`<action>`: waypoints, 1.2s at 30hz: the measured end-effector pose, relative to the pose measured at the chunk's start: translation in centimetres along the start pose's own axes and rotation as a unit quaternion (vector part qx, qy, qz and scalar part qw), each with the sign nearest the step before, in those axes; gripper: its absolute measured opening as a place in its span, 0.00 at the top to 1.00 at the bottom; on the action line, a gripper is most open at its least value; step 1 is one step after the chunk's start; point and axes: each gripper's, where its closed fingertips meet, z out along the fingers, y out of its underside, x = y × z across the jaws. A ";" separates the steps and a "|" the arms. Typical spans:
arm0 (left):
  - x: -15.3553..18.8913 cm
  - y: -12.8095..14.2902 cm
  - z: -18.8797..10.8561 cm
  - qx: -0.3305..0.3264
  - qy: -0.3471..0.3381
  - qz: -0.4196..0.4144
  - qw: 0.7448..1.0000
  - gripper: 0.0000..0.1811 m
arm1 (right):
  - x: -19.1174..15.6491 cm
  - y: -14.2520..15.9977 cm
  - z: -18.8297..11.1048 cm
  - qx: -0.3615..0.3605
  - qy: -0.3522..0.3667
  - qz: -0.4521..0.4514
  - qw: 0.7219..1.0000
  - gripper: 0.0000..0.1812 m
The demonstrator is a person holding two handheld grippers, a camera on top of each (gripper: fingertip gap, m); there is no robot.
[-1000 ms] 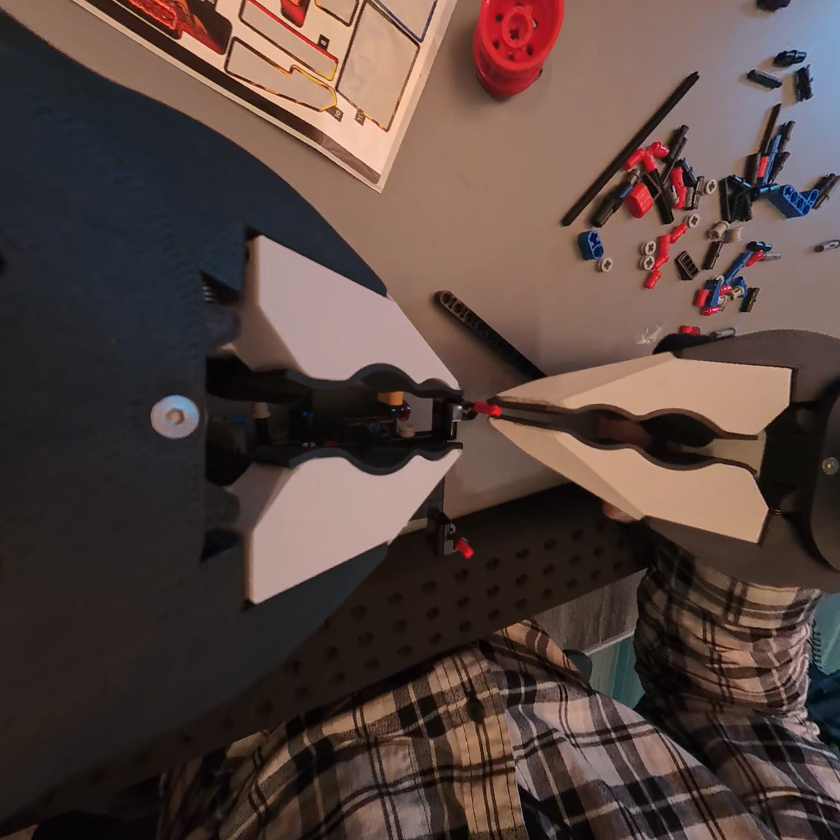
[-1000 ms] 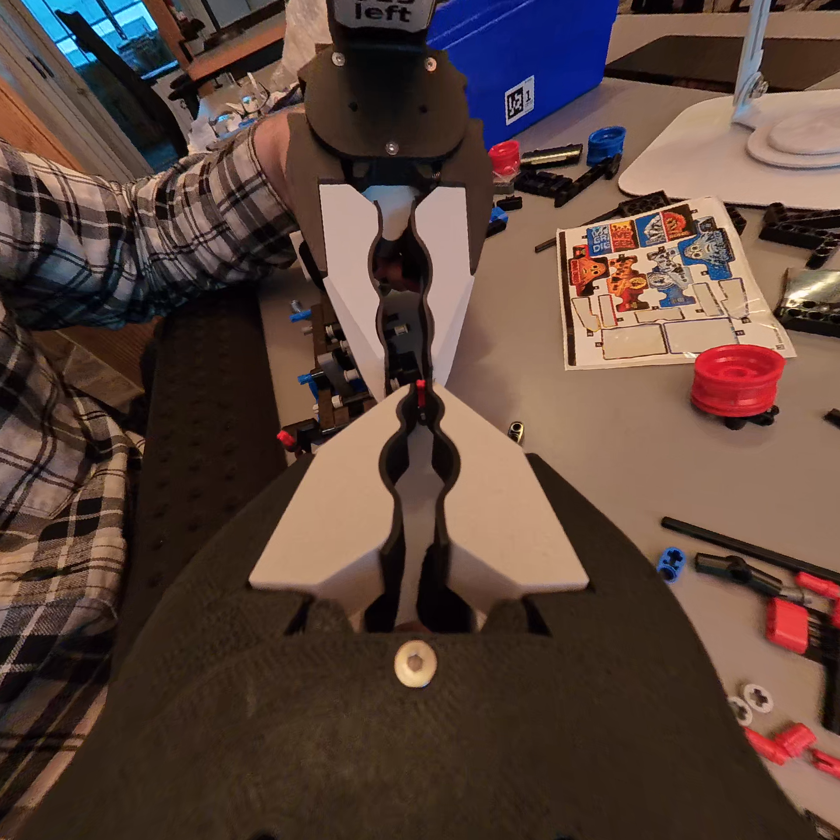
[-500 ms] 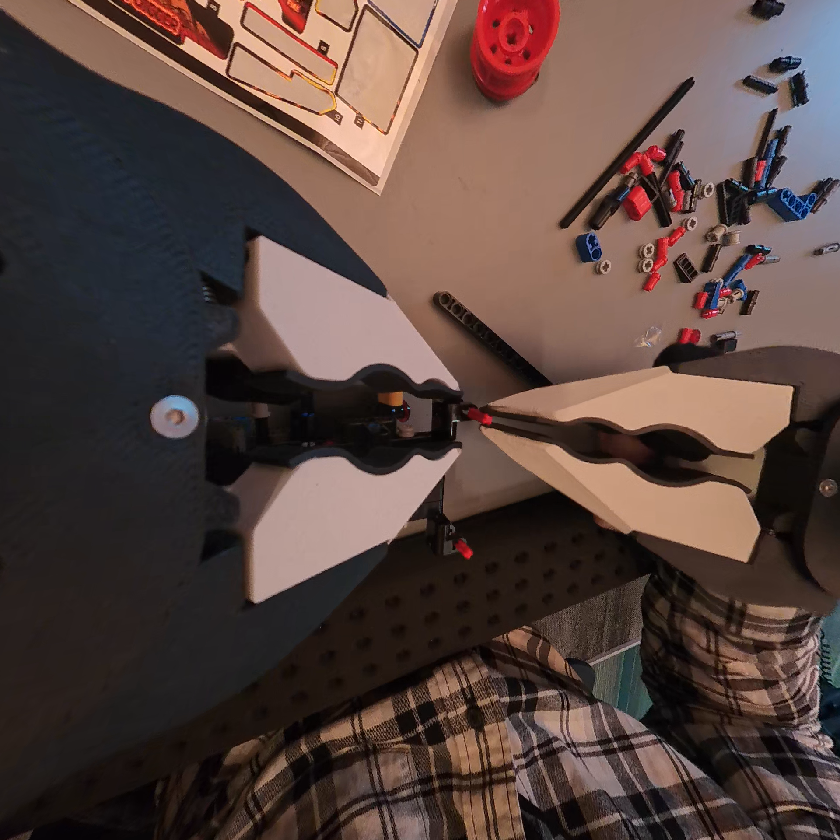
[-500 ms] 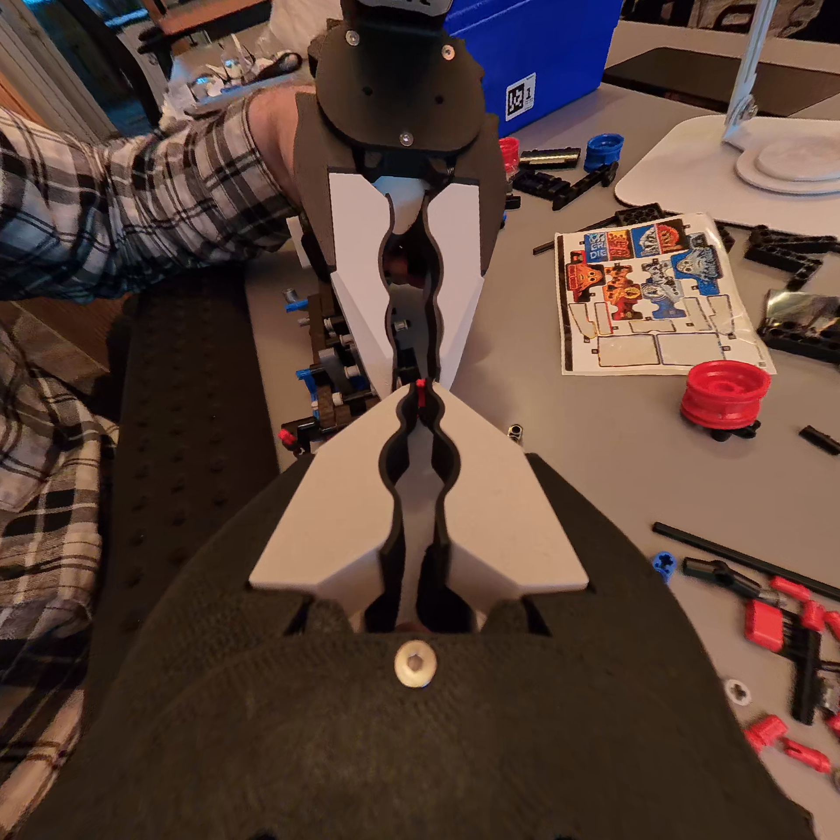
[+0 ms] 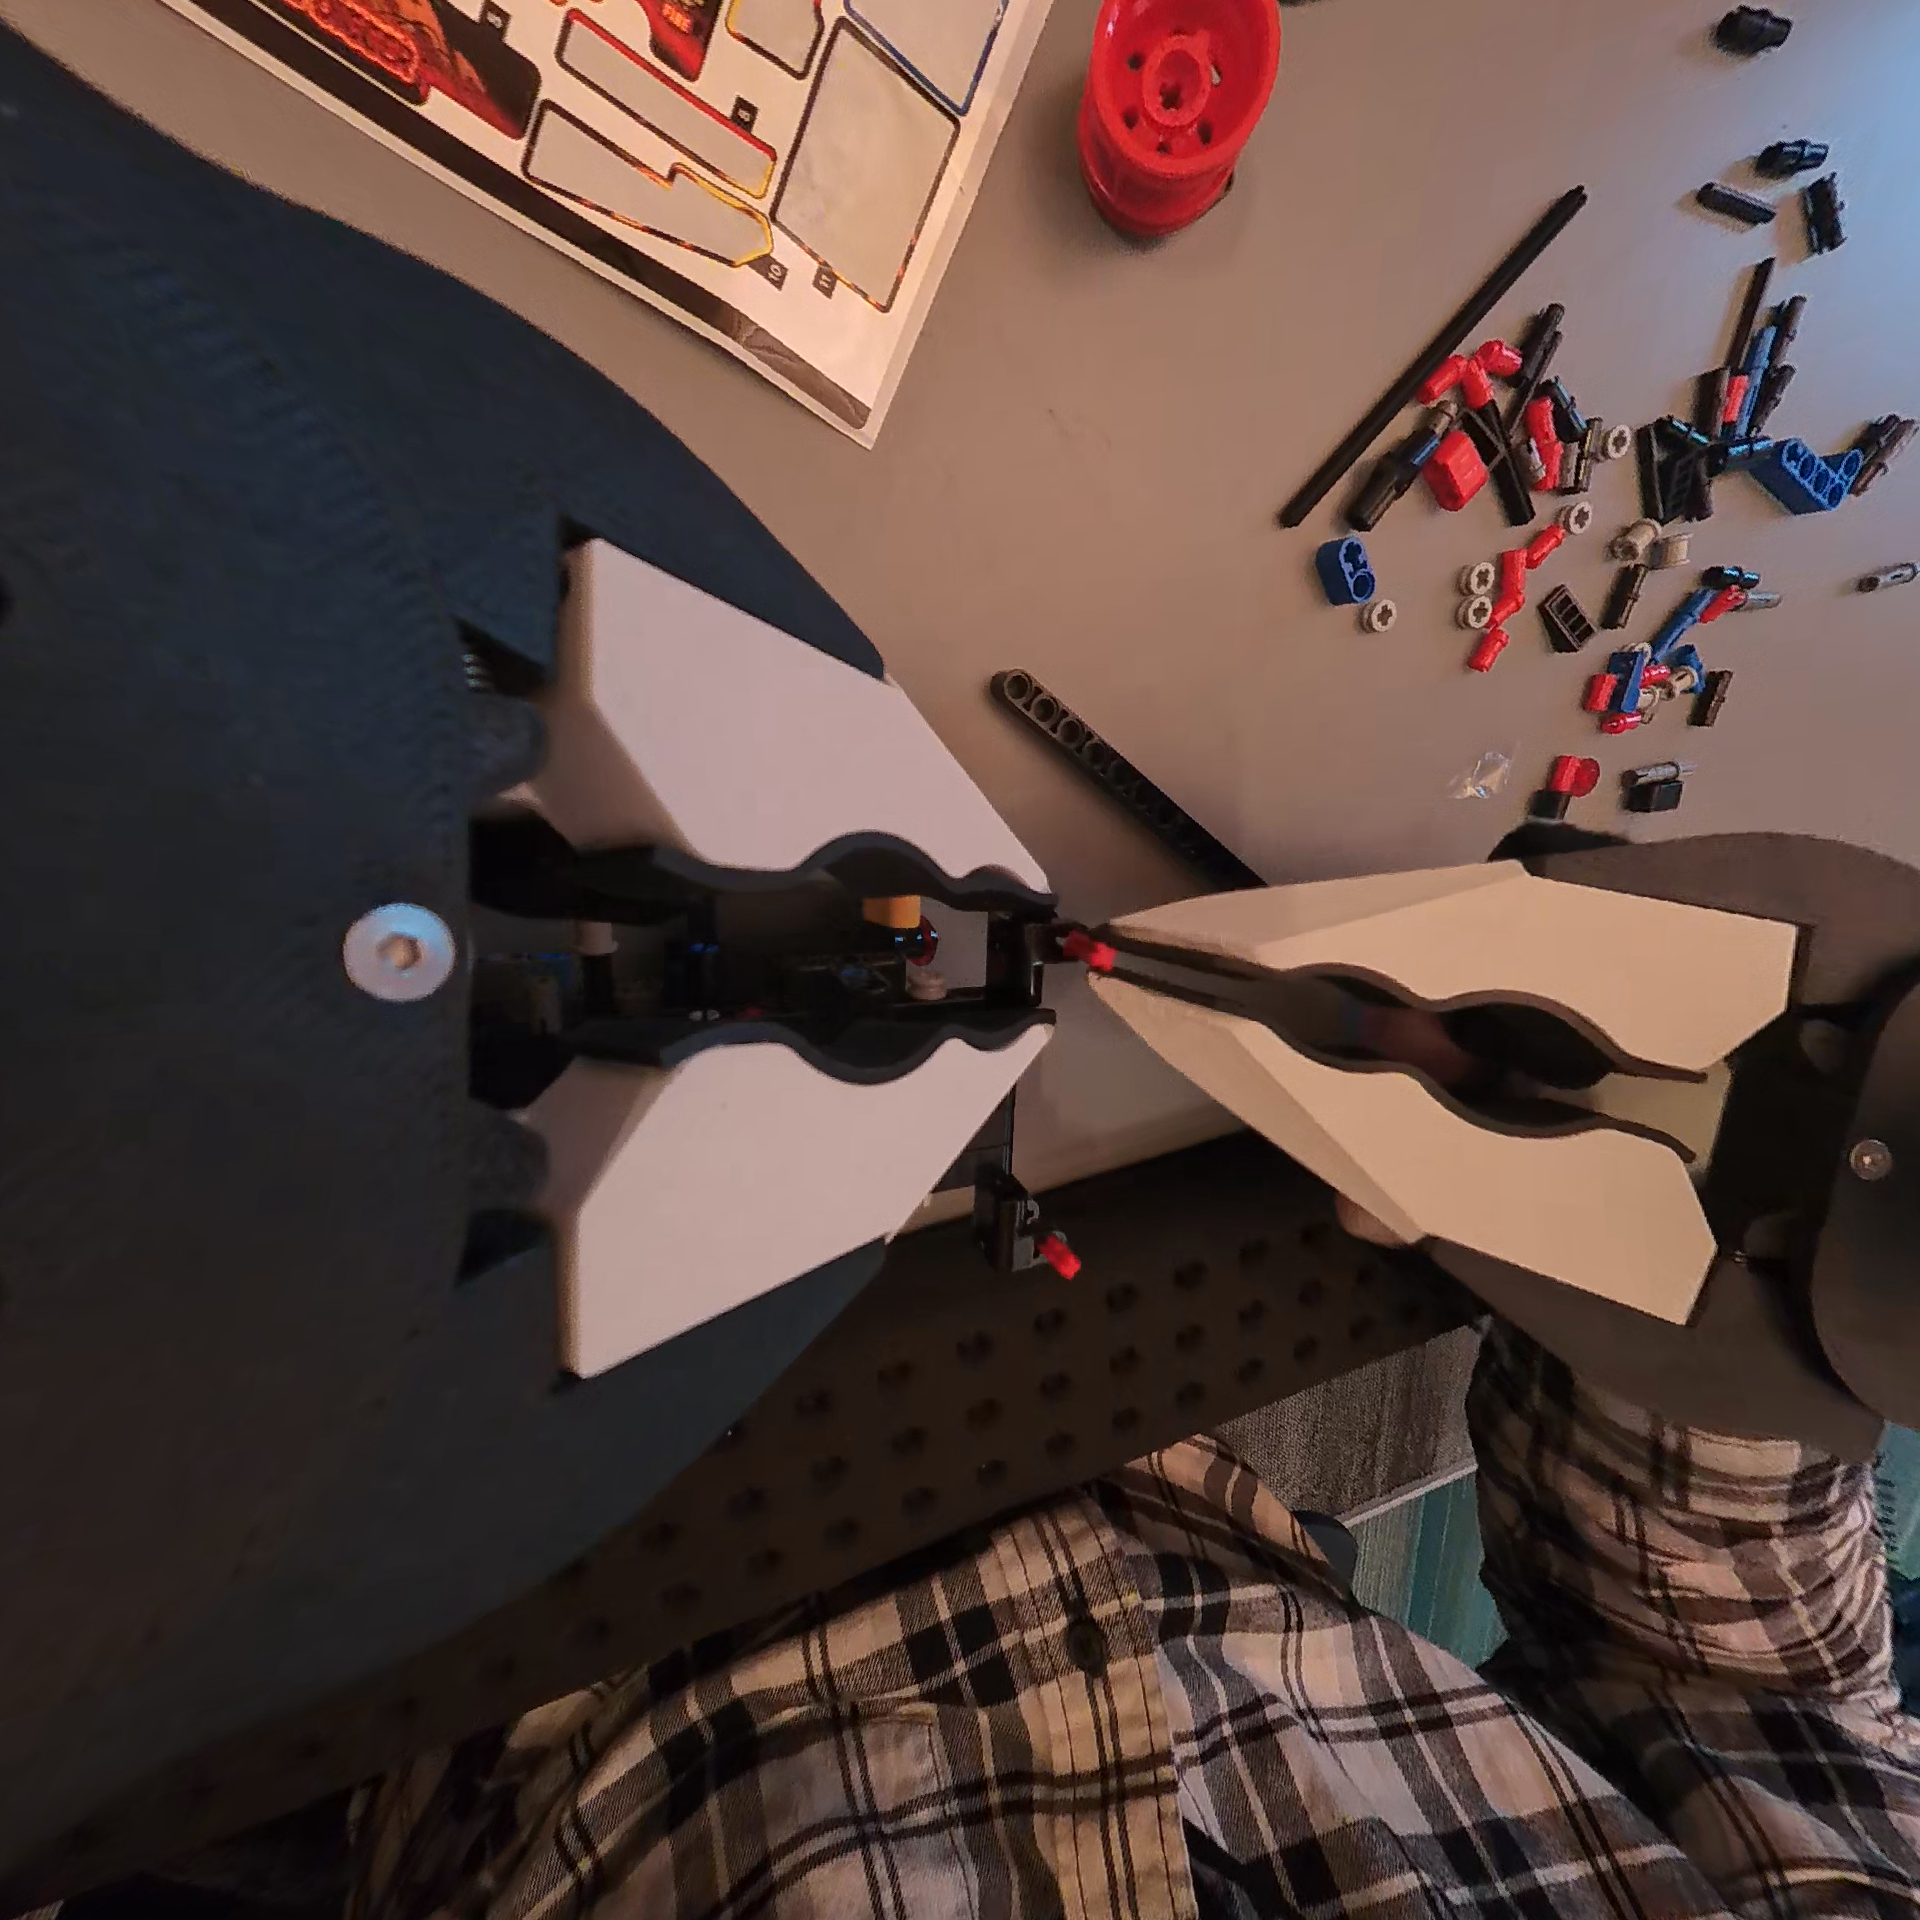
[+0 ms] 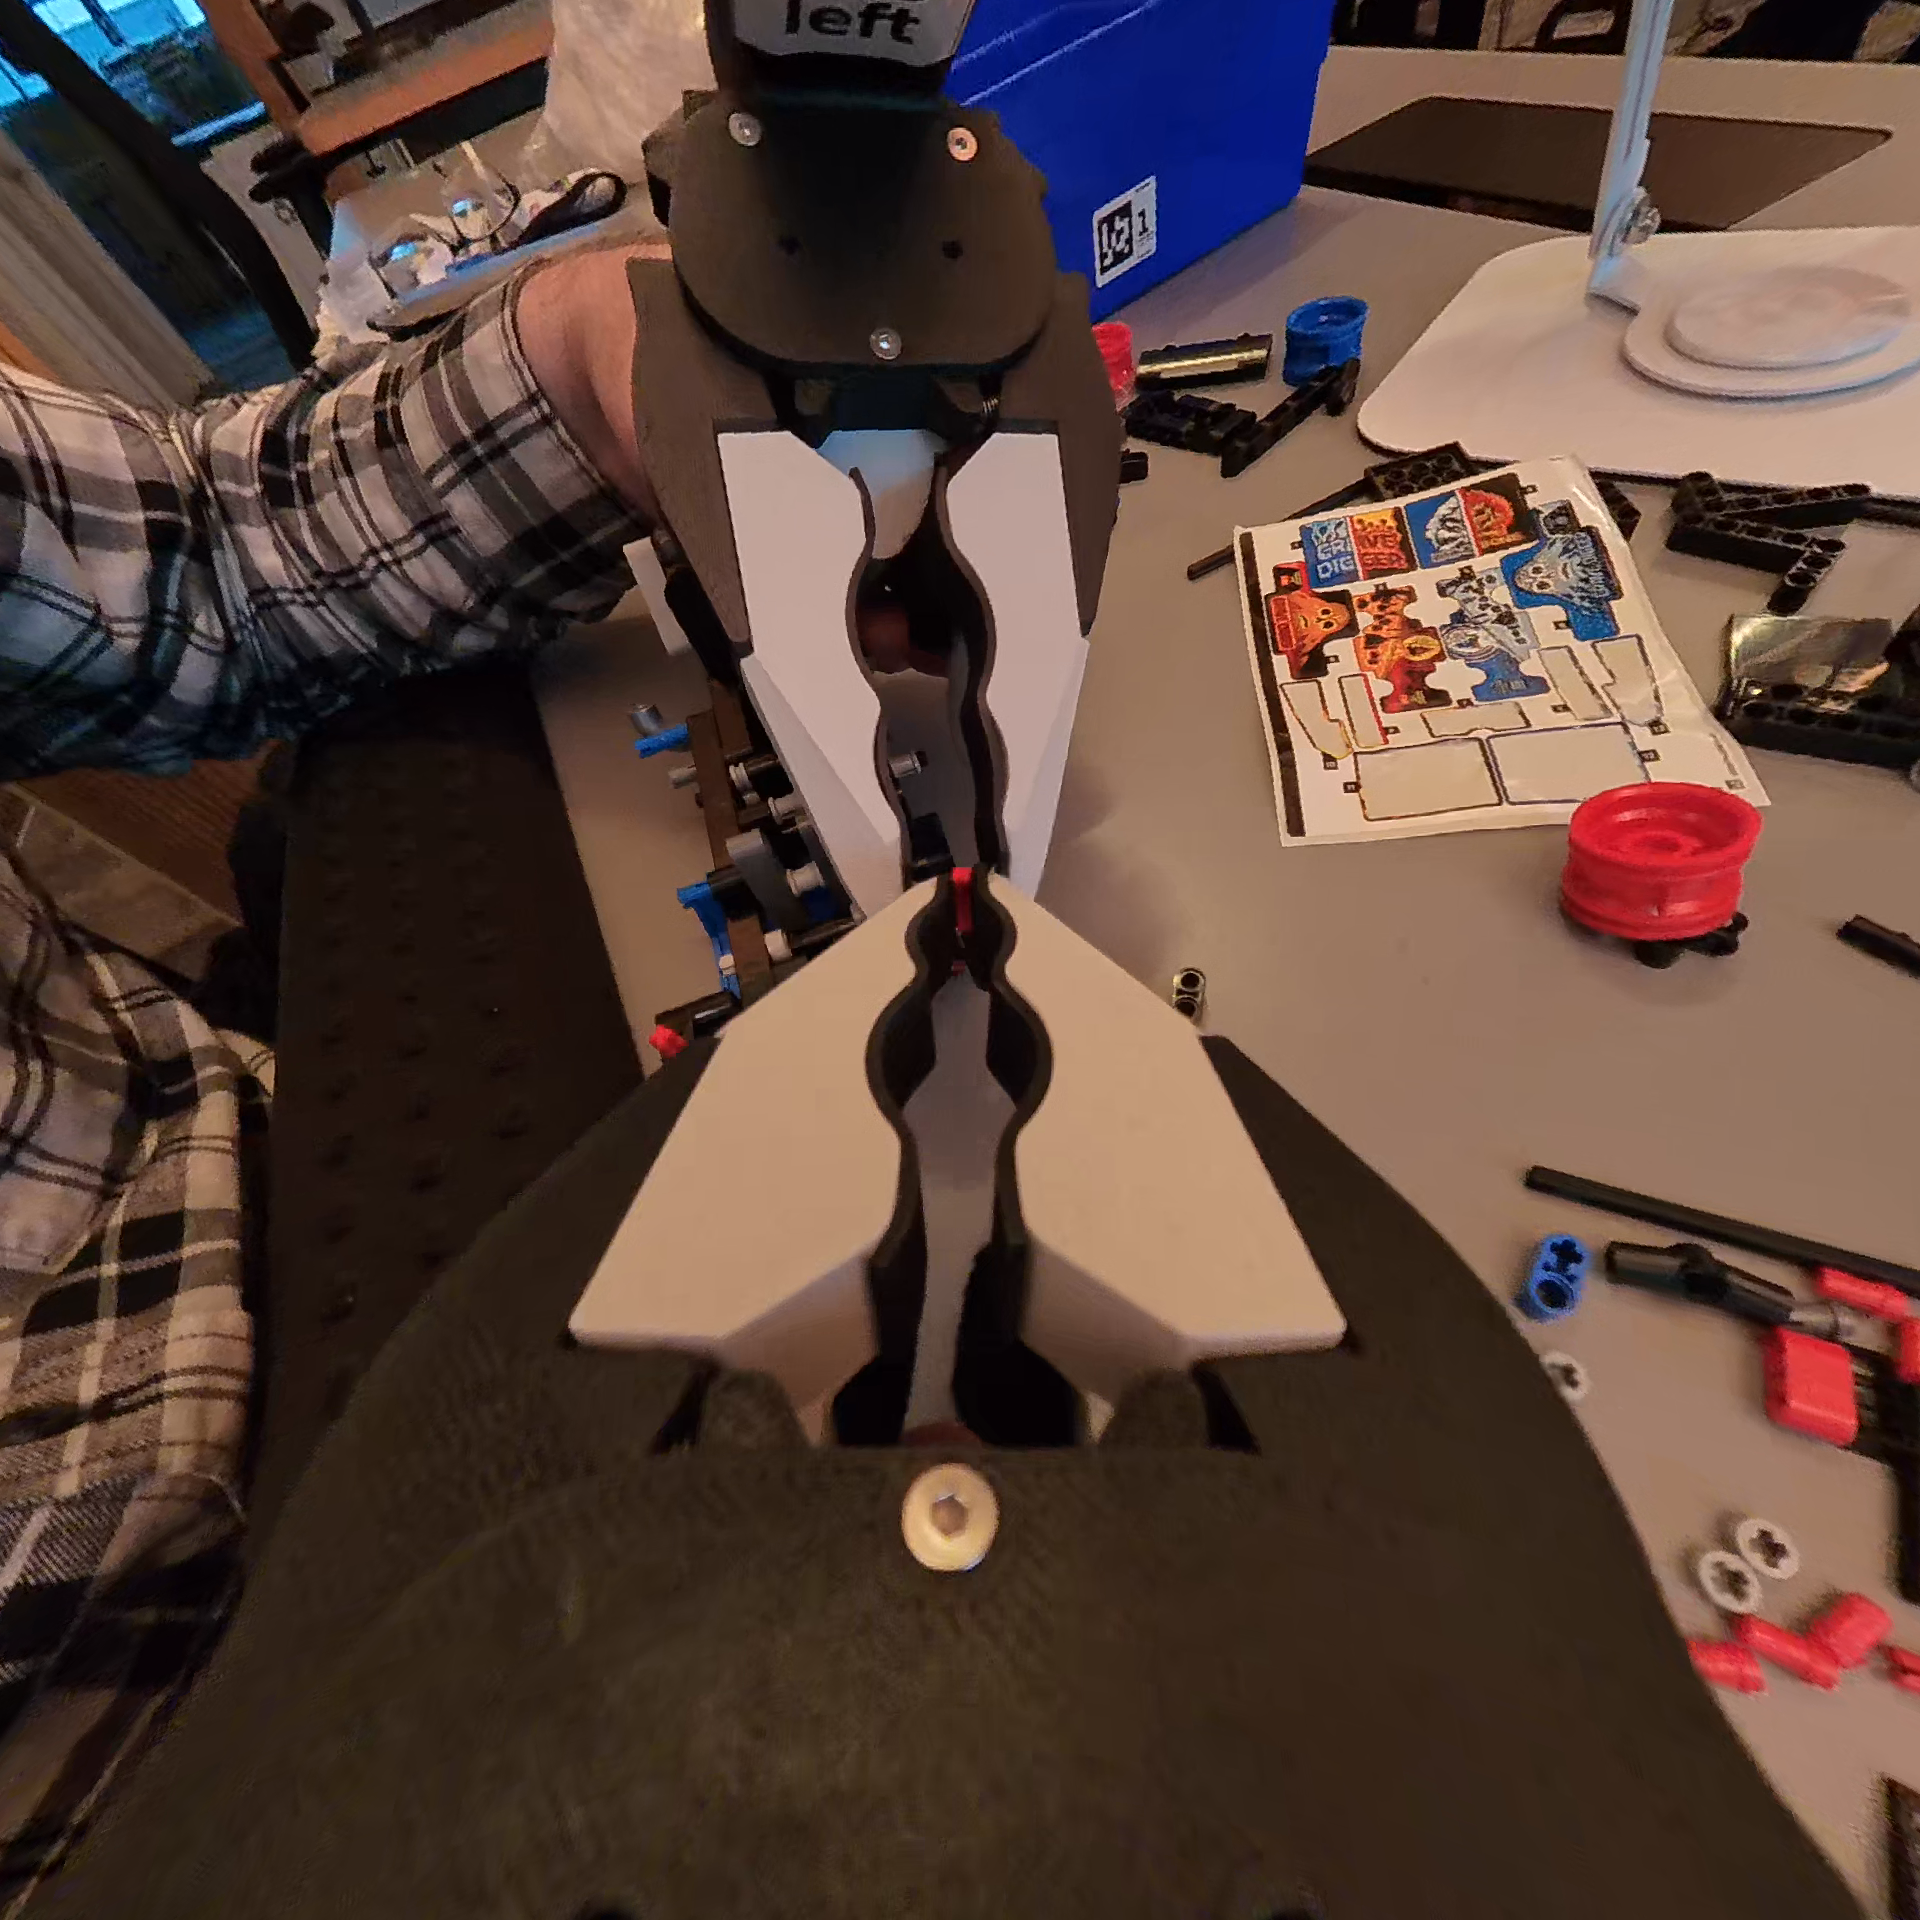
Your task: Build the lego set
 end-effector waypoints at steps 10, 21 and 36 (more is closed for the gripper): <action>-0.9 0.0 -0.6 0.019 -0.060 -0.038 0.997 0.91 | 1.1 -0.5 0.7 0.013 0.018 0.027 0.999 1.00; -1.6 0.1 -1.2 0.038 -0.100 -0.062 0.992 0.91 | 1.6 -0.6 0.9 0.028 0.026 0.043 0.998 1.00; -1.7 0.1 -1.1 0.038 -0.101 -0.058 0.992 0.92 | 1.5 -0.3 1.1 0.004 0.063 -0.050 0.997 1.00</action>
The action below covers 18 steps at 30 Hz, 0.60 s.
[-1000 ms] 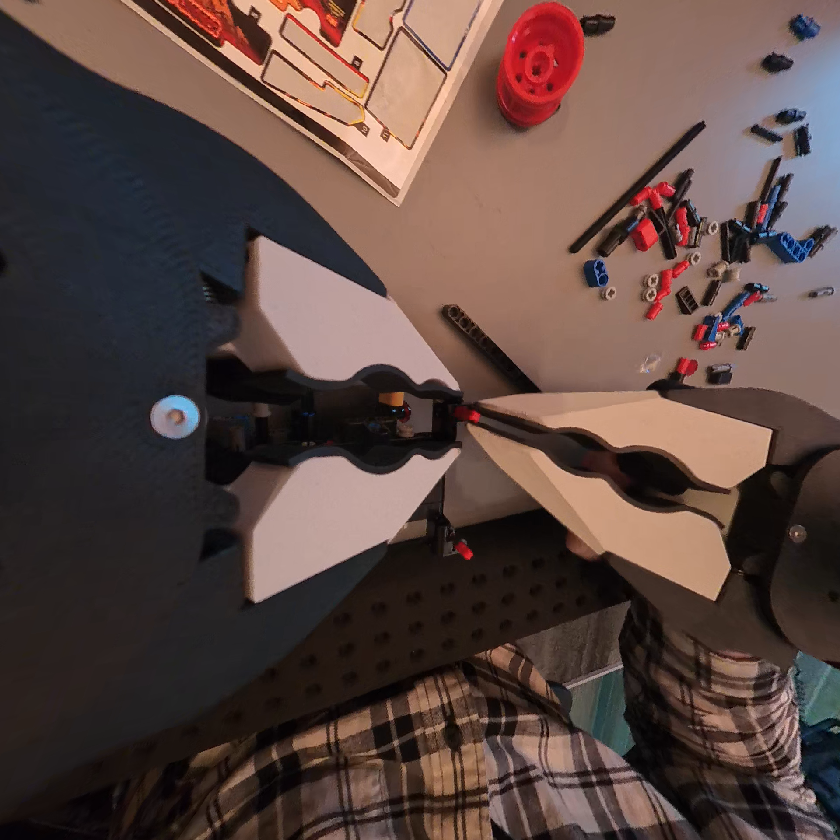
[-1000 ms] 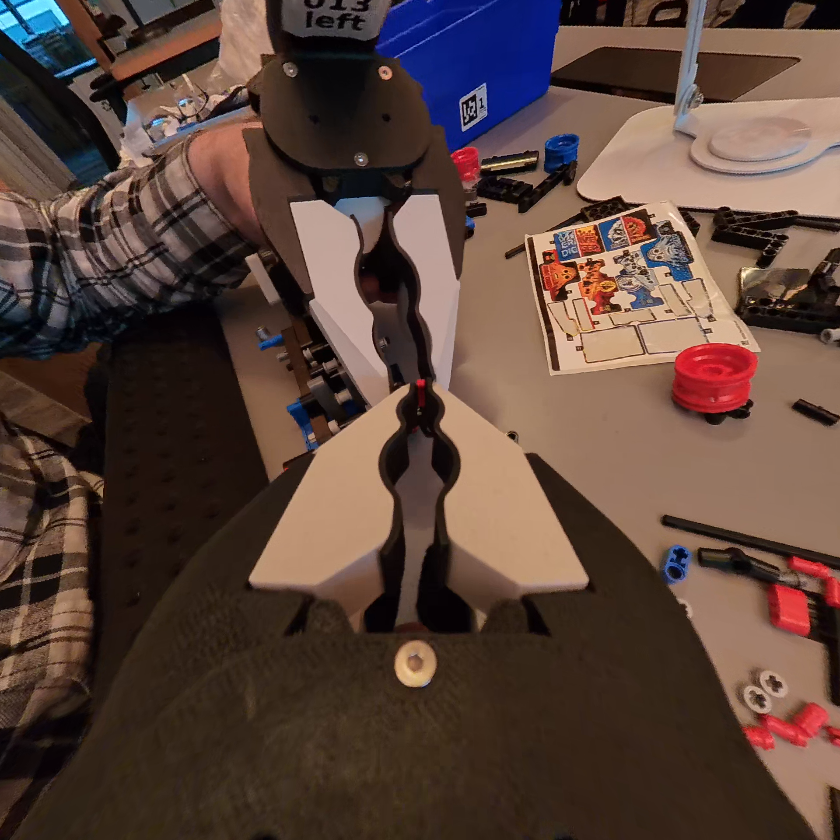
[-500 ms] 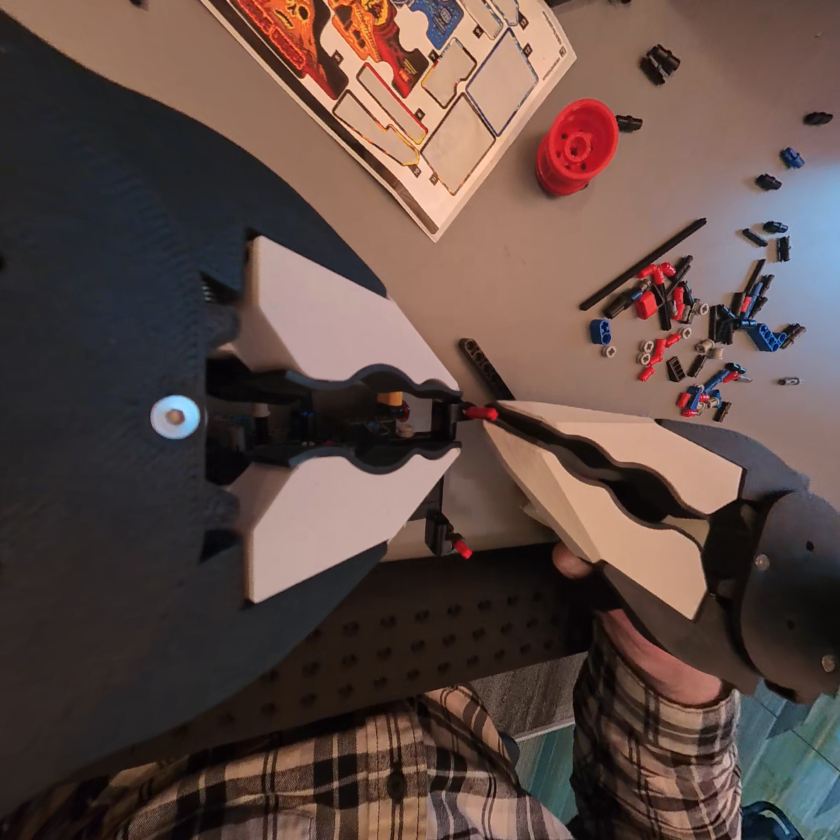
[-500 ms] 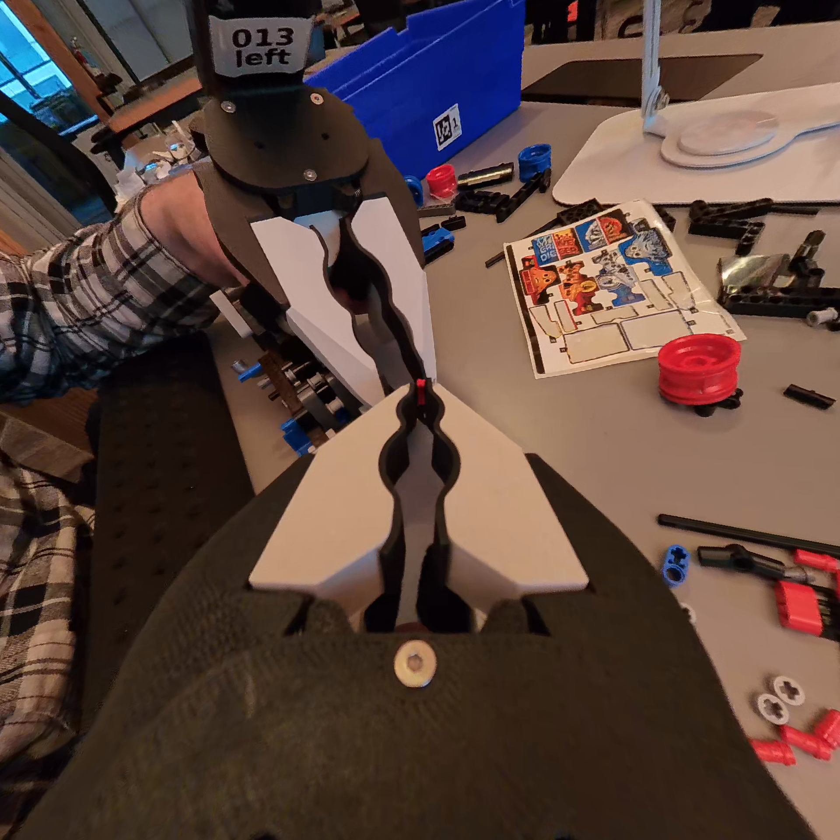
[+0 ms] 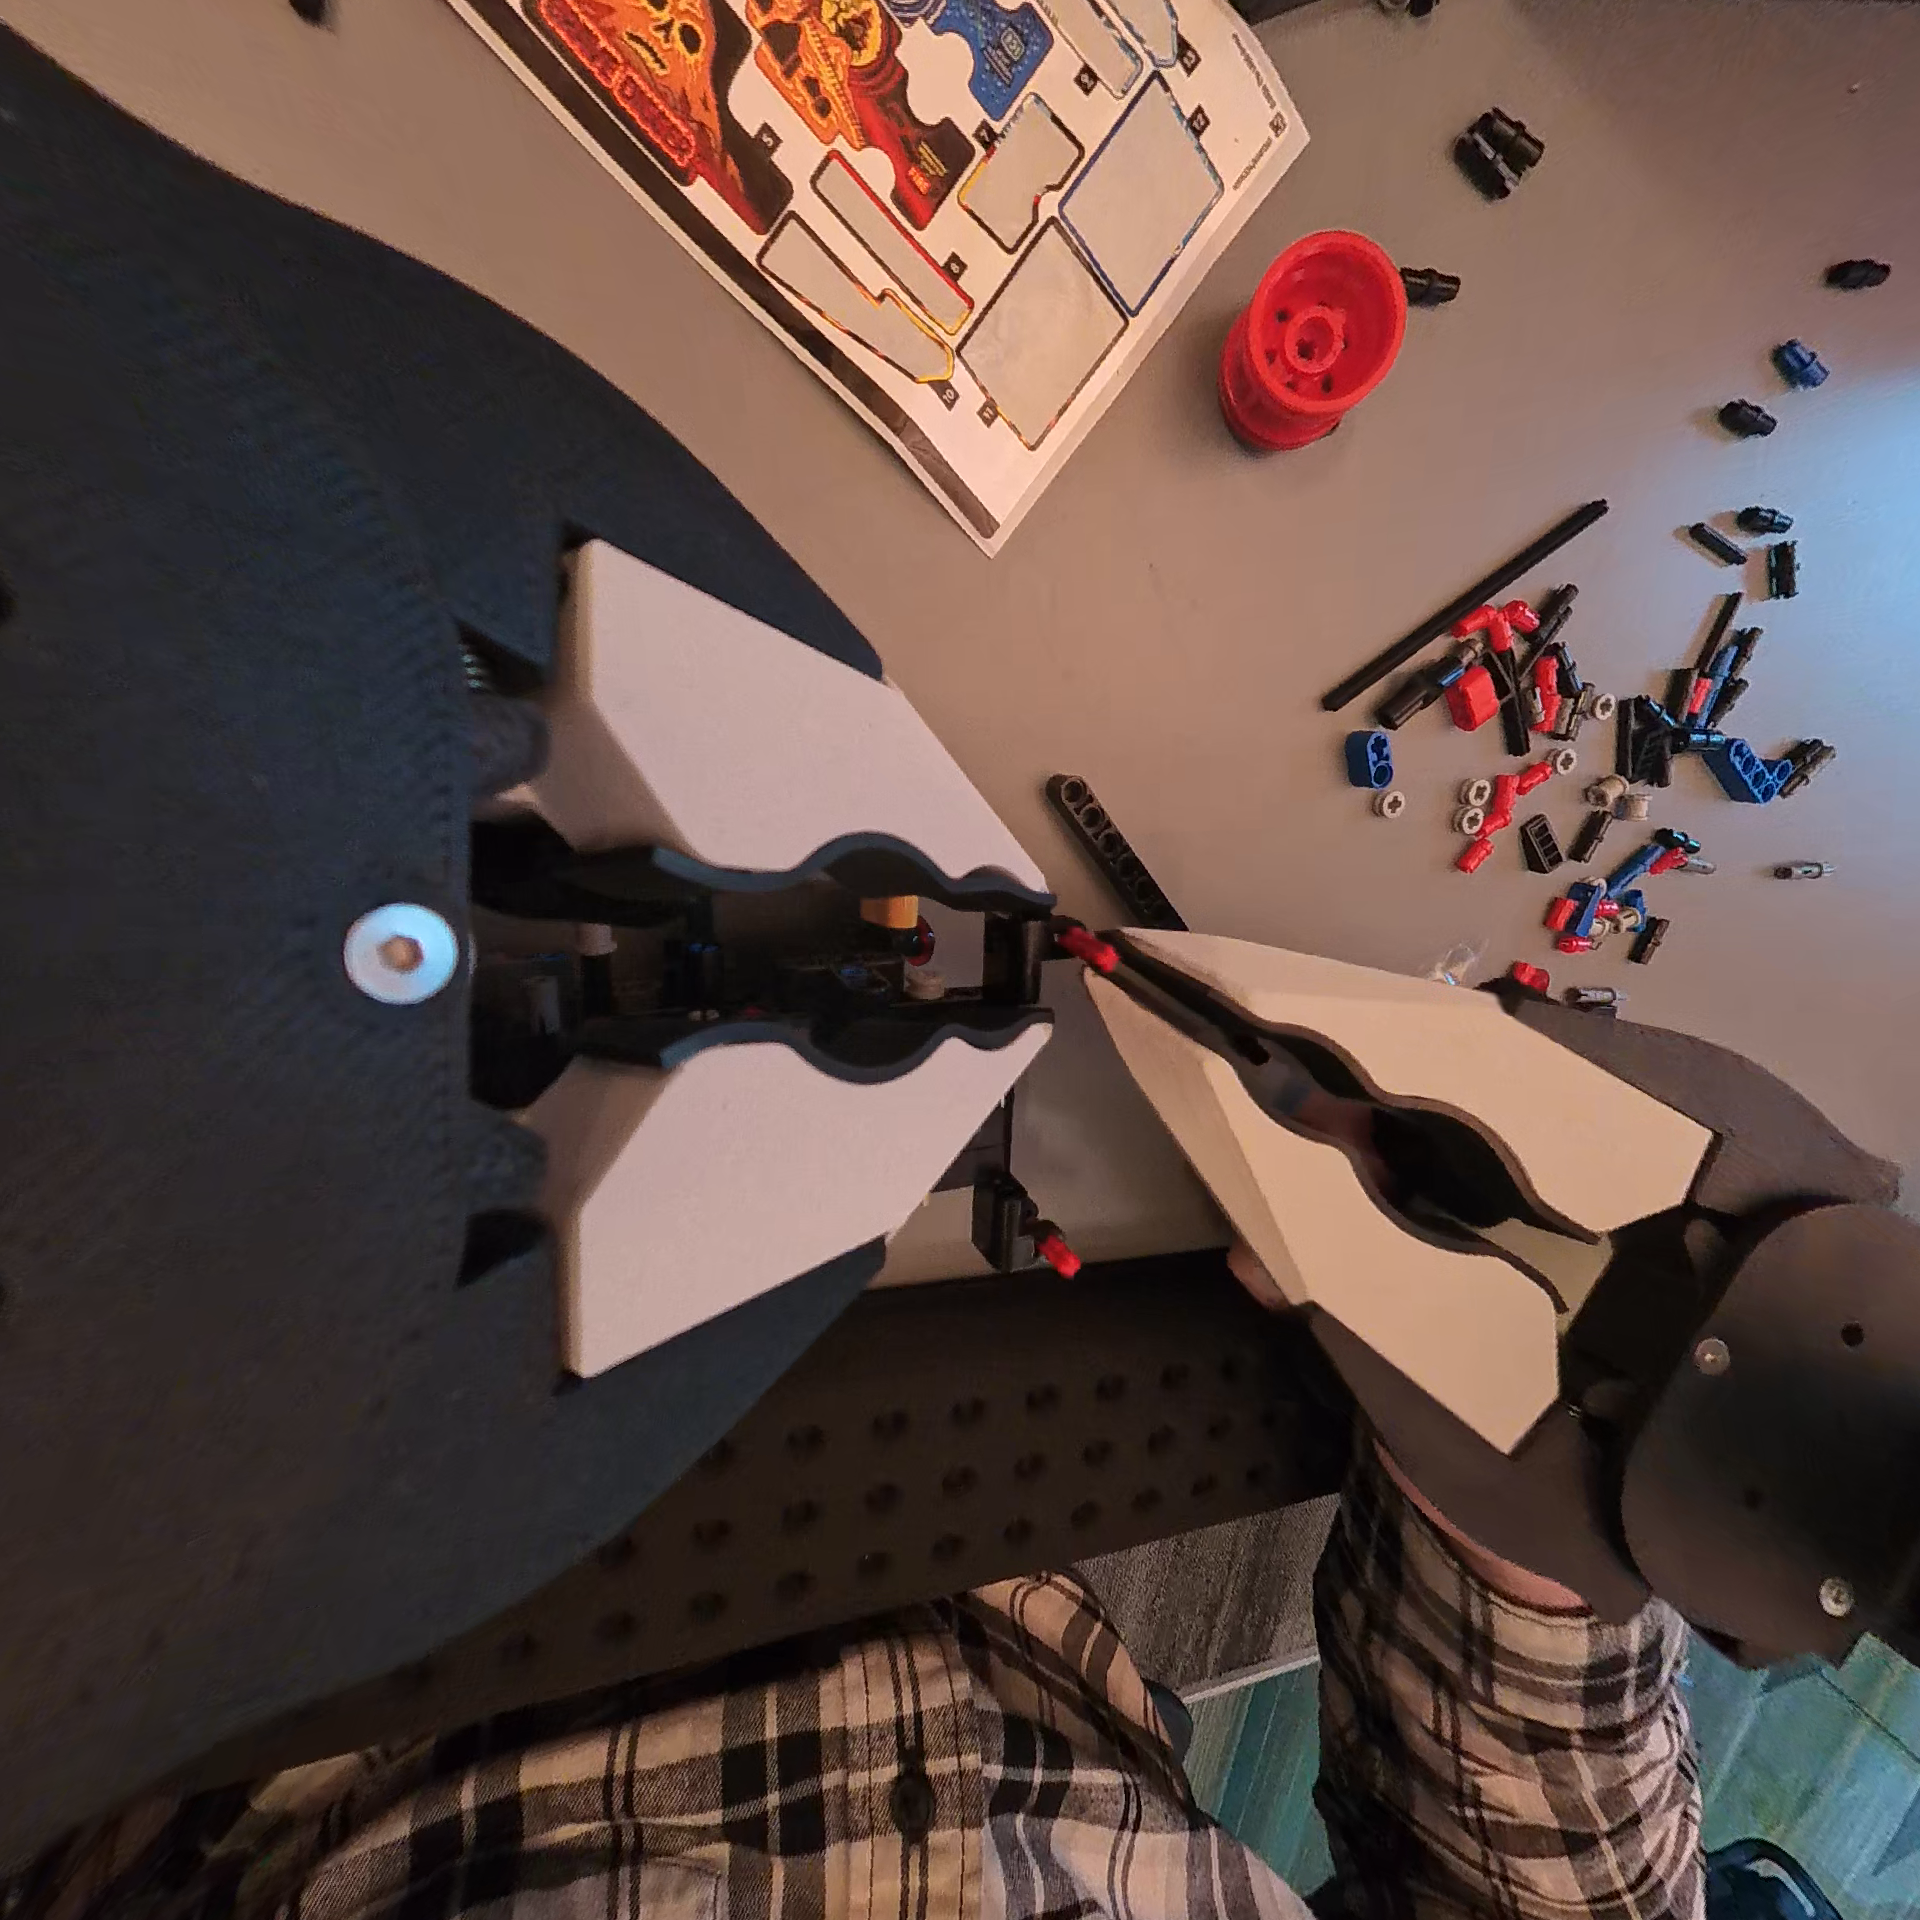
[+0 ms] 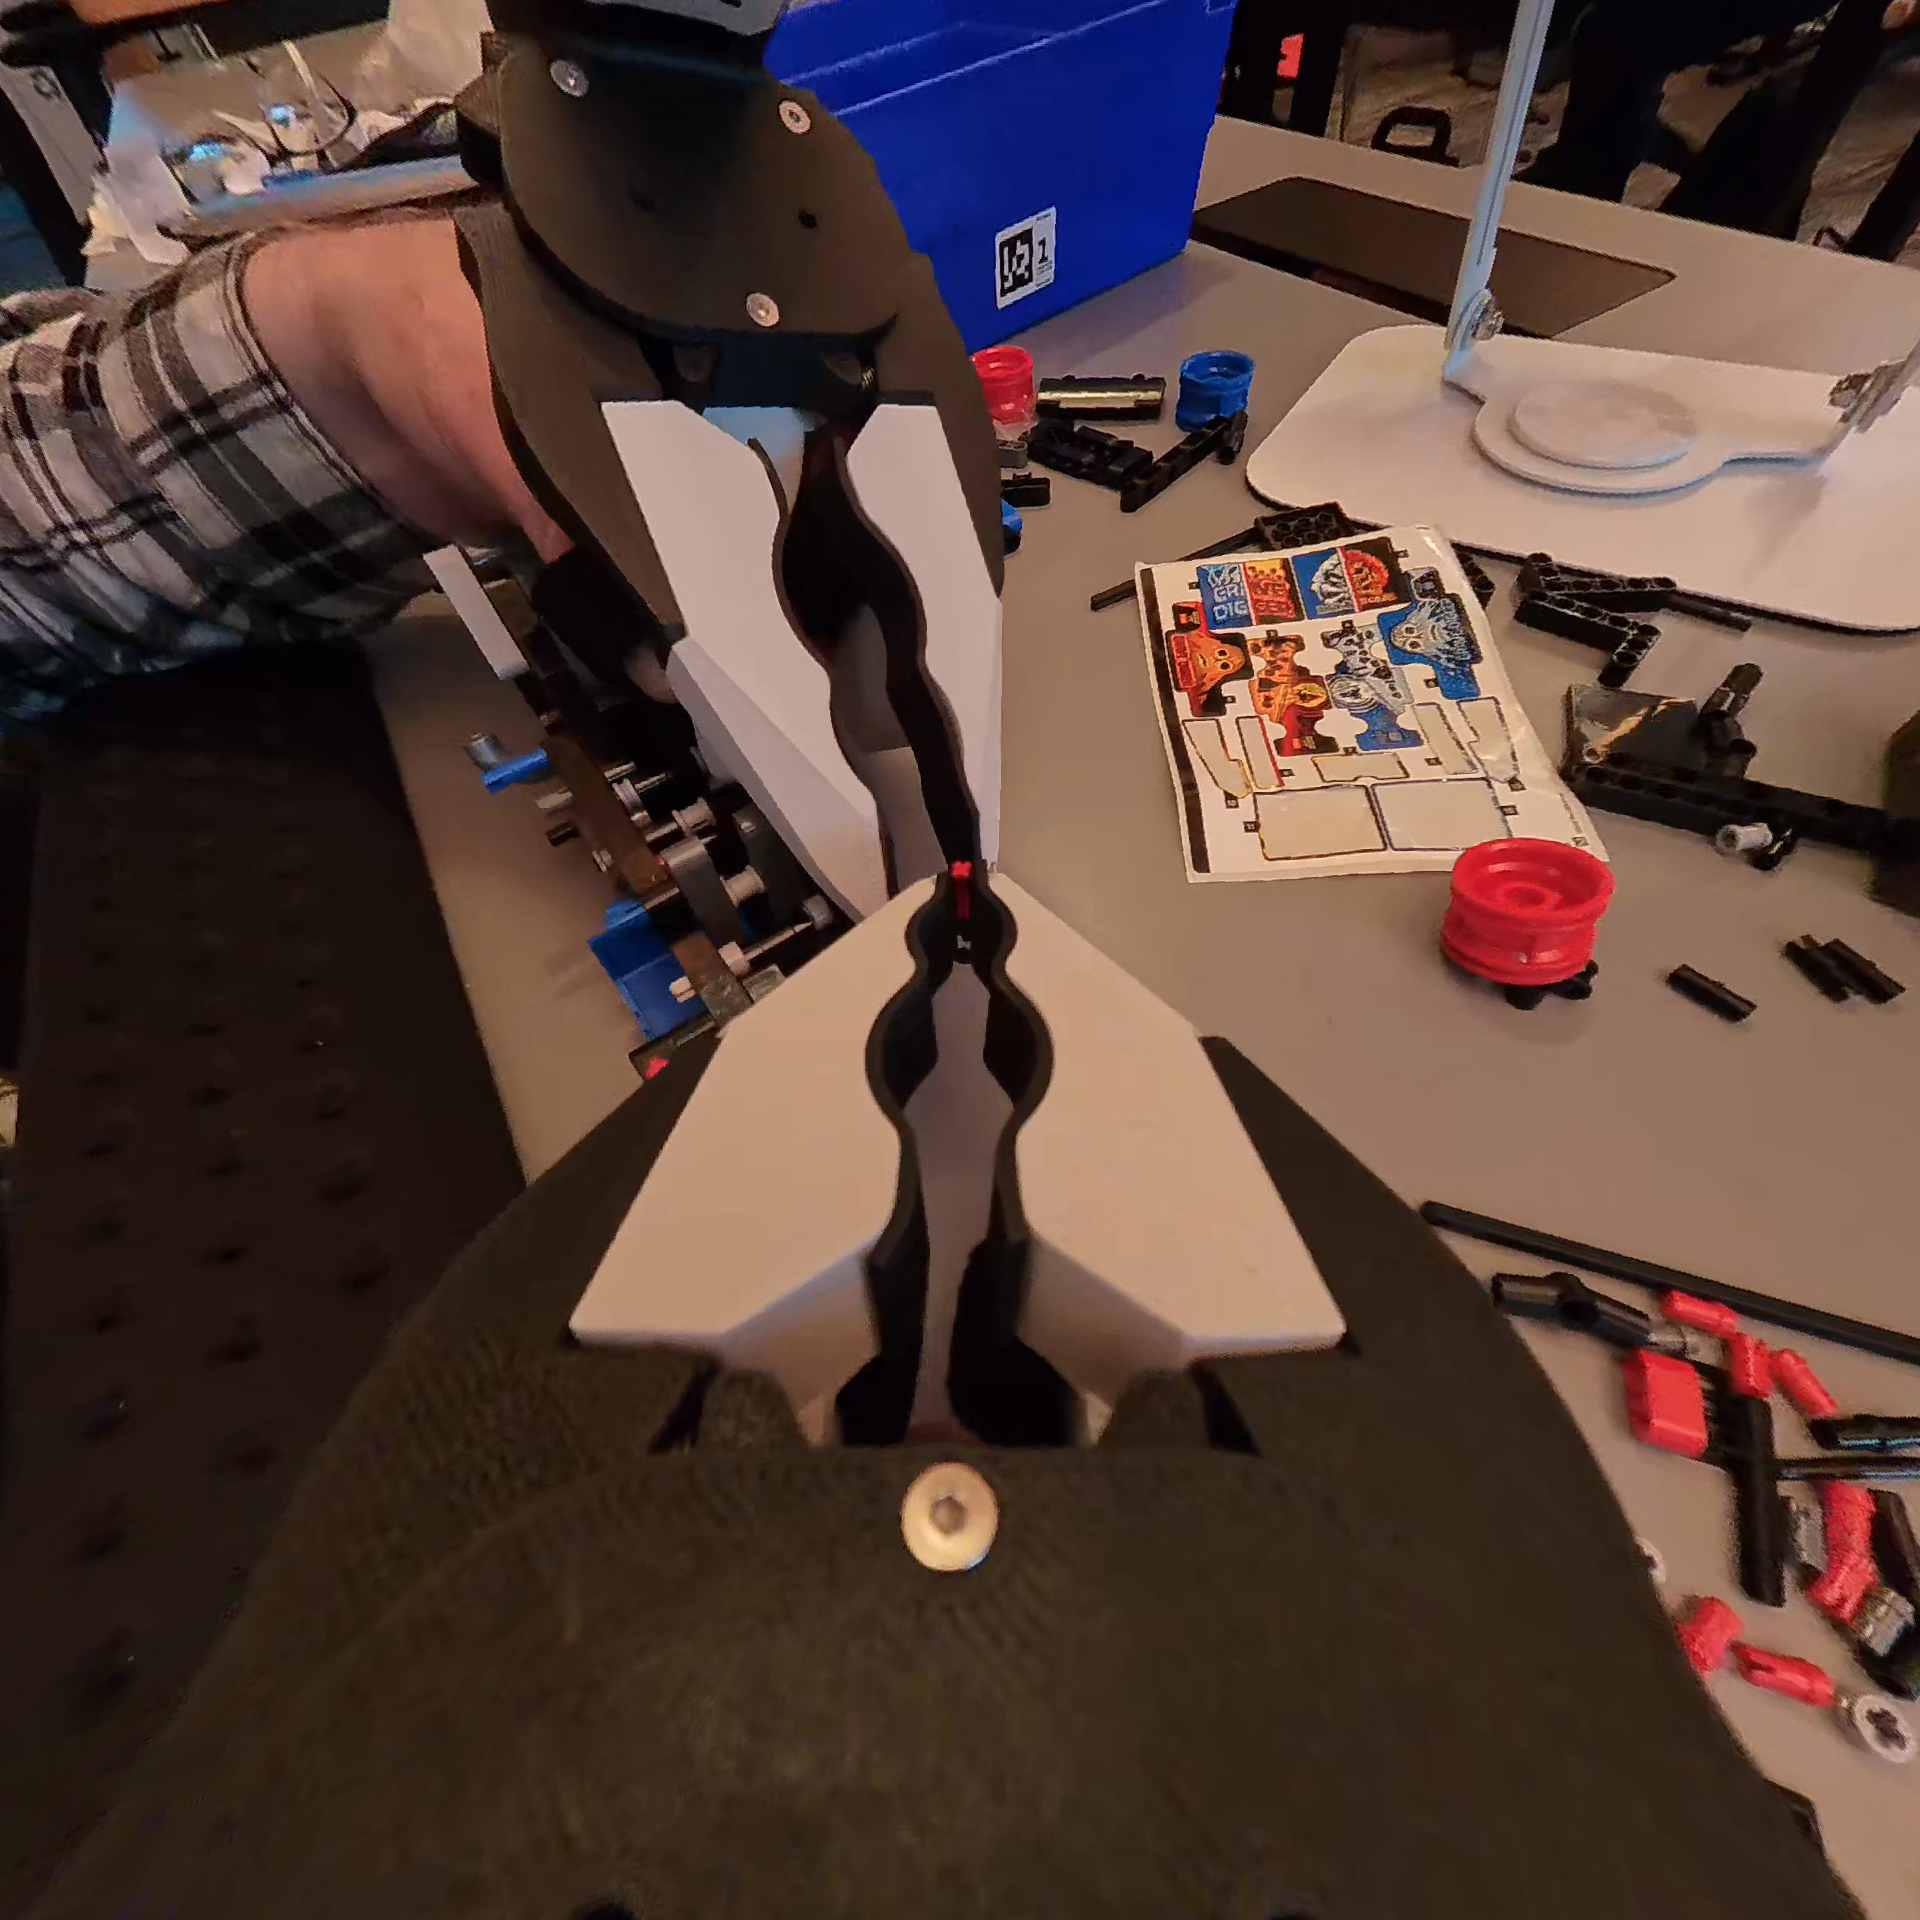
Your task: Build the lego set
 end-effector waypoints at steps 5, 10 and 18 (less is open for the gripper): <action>-0.1 0.0 0.1 -0.002 -0.003 0.004 1.000 0.91 | 0.1 0.2 0.1 -0.006 0.004 -0.007 1.000 1.00; -0.1 -0.2 0.1 0.002 -0.002 0.007 1.000 0.91 | 0.2 -0.2 -0.2 0.006 -0.017 0.032 0.999 0.99; -1.3 -1.1 -0.8 0.021 -0.035 0.038 0.998 0.82 | -2.2 -0.4 -3.7 0.016 -0.080 0.002 0.997 0.94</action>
